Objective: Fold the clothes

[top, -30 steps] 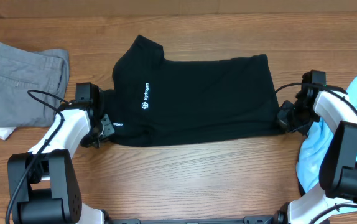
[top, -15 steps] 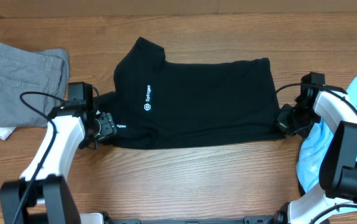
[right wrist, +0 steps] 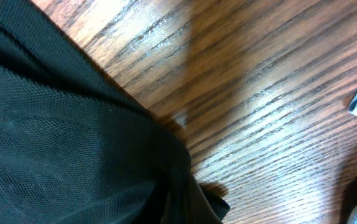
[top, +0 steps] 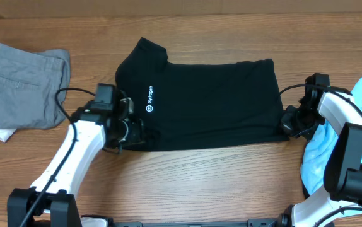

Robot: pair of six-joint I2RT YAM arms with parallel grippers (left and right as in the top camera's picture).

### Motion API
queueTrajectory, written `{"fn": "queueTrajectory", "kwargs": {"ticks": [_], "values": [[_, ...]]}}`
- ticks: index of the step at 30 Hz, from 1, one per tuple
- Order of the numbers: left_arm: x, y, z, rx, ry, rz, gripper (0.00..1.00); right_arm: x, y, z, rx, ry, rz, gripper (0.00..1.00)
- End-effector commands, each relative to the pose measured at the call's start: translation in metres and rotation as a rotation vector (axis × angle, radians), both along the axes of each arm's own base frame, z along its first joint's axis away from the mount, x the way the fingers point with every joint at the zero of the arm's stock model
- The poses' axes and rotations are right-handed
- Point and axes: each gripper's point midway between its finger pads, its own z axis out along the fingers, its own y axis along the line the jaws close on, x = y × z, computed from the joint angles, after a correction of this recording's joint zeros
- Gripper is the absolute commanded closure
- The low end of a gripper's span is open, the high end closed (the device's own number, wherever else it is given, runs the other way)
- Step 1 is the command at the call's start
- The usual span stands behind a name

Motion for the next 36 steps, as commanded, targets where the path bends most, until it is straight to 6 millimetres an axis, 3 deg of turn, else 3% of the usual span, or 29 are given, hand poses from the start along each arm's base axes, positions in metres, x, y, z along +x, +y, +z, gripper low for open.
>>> {"fn": "queueTrajectory", "kwargs": {"ticks": [1, 8, 14, 19, 23, 26, 28, 32, 36], "values": [[-0.002, 0.000, -0.001, 0.005, 0.027, 0.120, 0.39, -0.010, -0.011, -0.007, -0.056, 0.041, -0.015, 0.96], [0.000, -0.002, -0.006, -0.020, 0.083, 0.282, 0.39, -0.009, -0.012, -0.007, -0.057, 0.035, -0.015, 0.96], [-0.002, -0.010, -0.025, -0.034, 0.158, 0.311, 0.37, -0.008, -0.012, -0.007, -0.057, 0.034, -0.016, 0.96], [0.012, -0.017, -0.035, -0.068, 0.138, 0.310, 0.38, -0.008, -0.012, -0.007, -0.057, 0.034, -0.015, 0.96], [0.030, -0.020, -0.031, -0.092, 0.064, 0.302, 0.54, -0.009, -0.012, -0.007, -0.057, 0.035, -0.015, 0.96], [0.036, -0.019, -0.029, -0.094, 0.042, 0.300, 0.85, -0.008, -0.012, -0.007, -0.057, 0.034, -0.015, 0.96], [0.038, -0.019, -0.028, -0.096, 0.034, 0.298, 0.96, -0.008, -0.012, -0.007, -0.058, 0.033, -0.015, 0.96], [0.044, -0.020, -0.025, -0.105, 0.009, 0.297, 0.96, -0.008, -0.012, -0.008, -0.058, 0.031, -0.015, 0.96], [0.066, -0.020, -0.009, -0.121, -0.064, 0.279, 0.96, -0.008, -0.012, -0.008, -0.058, 0.031, -0.011, 0.96]]}}
